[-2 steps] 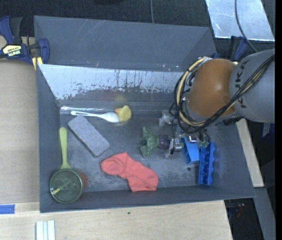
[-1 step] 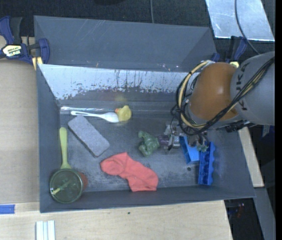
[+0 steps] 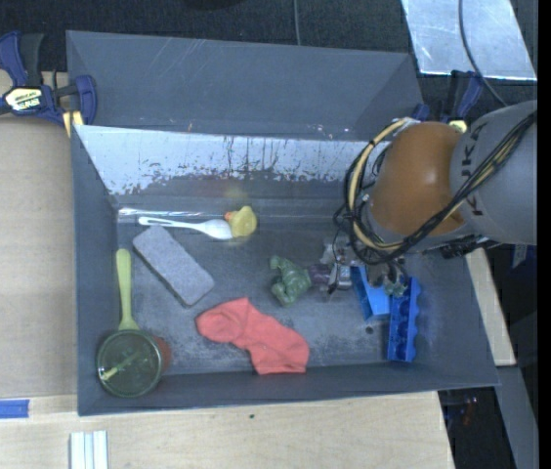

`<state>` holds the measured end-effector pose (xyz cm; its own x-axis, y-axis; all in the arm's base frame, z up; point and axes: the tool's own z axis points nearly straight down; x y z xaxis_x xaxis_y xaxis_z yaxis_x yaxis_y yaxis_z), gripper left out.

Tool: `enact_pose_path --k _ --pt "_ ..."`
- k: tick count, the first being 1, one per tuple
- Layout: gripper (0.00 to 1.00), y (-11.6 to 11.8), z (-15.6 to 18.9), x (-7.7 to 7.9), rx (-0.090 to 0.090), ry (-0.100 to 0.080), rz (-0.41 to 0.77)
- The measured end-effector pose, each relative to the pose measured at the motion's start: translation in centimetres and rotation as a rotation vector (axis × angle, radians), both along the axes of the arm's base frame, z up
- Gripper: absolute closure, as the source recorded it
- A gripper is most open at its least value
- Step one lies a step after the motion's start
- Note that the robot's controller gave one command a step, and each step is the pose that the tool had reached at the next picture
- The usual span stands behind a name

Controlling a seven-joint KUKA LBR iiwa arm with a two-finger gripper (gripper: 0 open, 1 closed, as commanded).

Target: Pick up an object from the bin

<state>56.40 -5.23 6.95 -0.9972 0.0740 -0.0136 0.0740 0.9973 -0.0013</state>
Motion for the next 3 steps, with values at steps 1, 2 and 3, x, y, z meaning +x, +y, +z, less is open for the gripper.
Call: enact_pose_path --k 1,2,3 --pt "1.0 0.0 0.4 0.0 0.0 -0.001 0.0" --pt "1.0 0.0 0.8 0.0 -0.001 -0.004 0.001" --pt "1.0 0.0 2.5 -0.3 0.001 0.009 0.001"
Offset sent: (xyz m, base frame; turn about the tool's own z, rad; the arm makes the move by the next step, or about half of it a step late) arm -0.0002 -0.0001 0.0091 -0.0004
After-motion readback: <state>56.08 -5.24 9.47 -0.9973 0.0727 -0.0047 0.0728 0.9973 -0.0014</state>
